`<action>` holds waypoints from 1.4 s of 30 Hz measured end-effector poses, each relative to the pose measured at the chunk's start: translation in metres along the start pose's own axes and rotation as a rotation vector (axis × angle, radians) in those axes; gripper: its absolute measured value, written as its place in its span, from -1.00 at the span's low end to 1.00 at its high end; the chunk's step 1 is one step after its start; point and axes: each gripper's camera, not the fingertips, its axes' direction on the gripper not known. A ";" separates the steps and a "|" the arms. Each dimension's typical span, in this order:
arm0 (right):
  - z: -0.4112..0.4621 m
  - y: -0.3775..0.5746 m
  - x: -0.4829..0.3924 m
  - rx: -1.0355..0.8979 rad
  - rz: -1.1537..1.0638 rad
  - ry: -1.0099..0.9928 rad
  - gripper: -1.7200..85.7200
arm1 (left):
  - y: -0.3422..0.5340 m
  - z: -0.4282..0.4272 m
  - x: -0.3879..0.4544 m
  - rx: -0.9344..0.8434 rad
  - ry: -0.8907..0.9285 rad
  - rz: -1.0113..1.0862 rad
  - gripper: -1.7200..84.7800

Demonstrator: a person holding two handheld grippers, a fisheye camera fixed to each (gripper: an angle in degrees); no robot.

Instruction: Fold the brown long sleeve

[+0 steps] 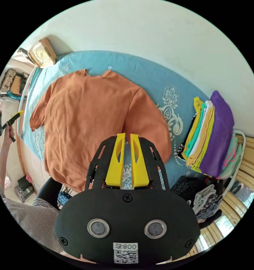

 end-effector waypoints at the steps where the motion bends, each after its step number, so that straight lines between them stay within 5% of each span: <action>1: 0.030 0.015 0.013 -0.021 0.045 -0.038 -0.83 | 0.005 0.011 -0.009 -0.025 -0.006 -0.025 -0.85; 12: 0.192 0.097 0.136 0.025 0.566 -0.274 -0.70 | -0.007 0.152 -0.108 -0.011 0.077 -0.478 -0.68; 17: 0.263 0.081 0.165 0.065 0.695 -0.377 -0.68 | -0.033 0.209 -0.107 -0.066 0.055 -0.486 -0.77; 21: 0.293 0.073 0.168 0.061 0.683 -0.389 -0.79 | -0.051 0.208 -0.100 -0.005 0.016 -0.396 -0.86; 29: 0.248 0.074 0.175 0.047 0.418 0.077 -0.85 | -0.105 0.167 -0.093 0.194 -0.168 -0.226 -0.88; 35: 0.348 0.076 0.200 -0.198 0.470 0.127 -0.83 | -0.099 0.252 -0.086 0.080 -0.243 -0.271 -0.79; 39: 0.400 0.121 0.193 -0.229 0.512 0.061 -0.81 | -0.042 0.308 -0.075 0.022 -0.074 -0.283 -0.74; 42: 0.431 0.169 0.172 -0.202 0.499 -0.203 -0.77 | 0.012 0.364 -0.042 -0.138 0.133 -0.259 -0.71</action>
